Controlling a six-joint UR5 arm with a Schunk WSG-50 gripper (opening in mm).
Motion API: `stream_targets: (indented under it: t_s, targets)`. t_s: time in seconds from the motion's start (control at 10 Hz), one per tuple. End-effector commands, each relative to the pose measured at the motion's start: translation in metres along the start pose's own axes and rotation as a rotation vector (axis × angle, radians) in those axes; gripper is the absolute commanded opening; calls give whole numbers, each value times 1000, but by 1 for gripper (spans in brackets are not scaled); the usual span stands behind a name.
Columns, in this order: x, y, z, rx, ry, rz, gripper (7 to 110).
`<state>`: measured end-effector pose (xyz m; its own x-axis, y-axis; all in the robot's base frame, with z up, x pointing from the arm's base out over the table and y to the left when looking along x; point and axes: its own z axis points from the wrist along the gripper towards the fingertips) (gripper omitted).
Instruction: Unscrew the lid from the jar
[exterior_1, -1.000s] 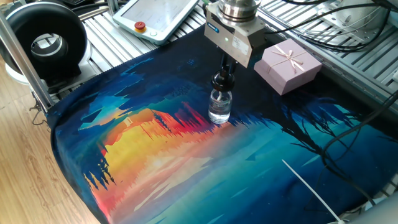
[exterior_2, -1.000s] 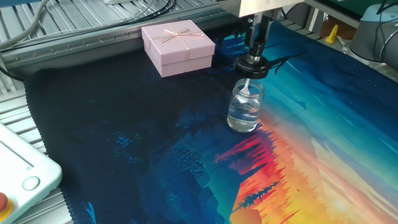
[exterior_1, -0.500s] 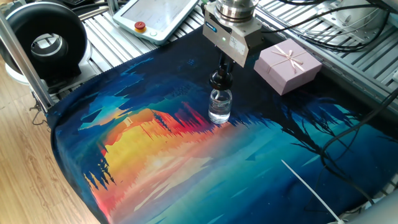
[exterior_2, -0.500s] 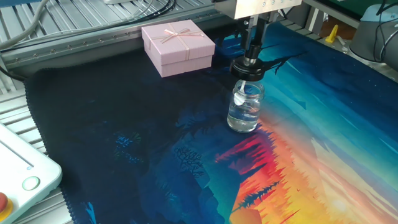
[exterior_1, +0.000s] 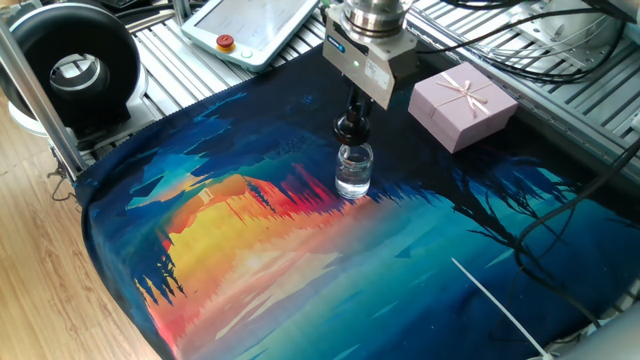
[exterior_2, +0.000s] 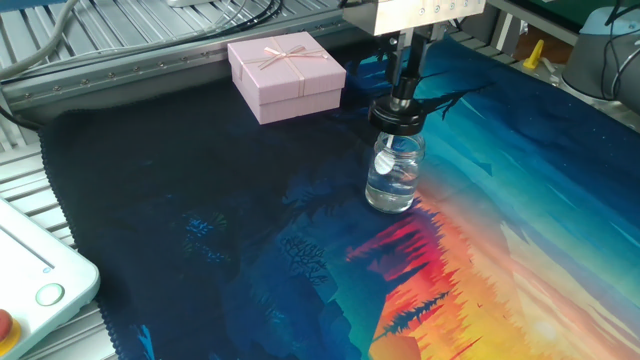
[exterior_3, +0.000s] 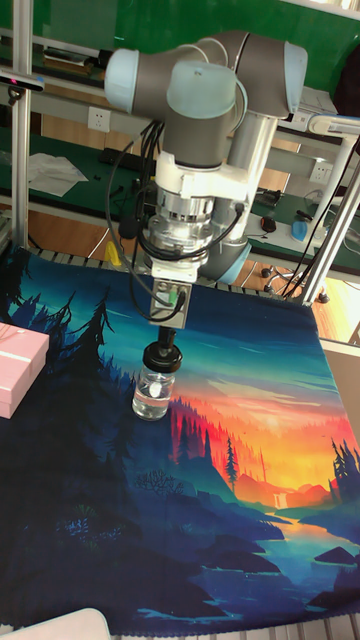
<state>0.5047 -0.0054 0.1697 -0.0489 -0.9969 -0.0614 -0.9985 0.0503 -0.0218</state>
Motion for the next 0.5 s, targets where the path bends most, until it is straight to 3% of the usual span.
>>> stream_targets:
  t_s: [0.0,0.2,0.4]
  targets:
    - [-5,-1,0,-4,-12,30,7]
    - [-2,-1,1,-6,0,81,7]
    - [10,6,1,-28,50,208,7]
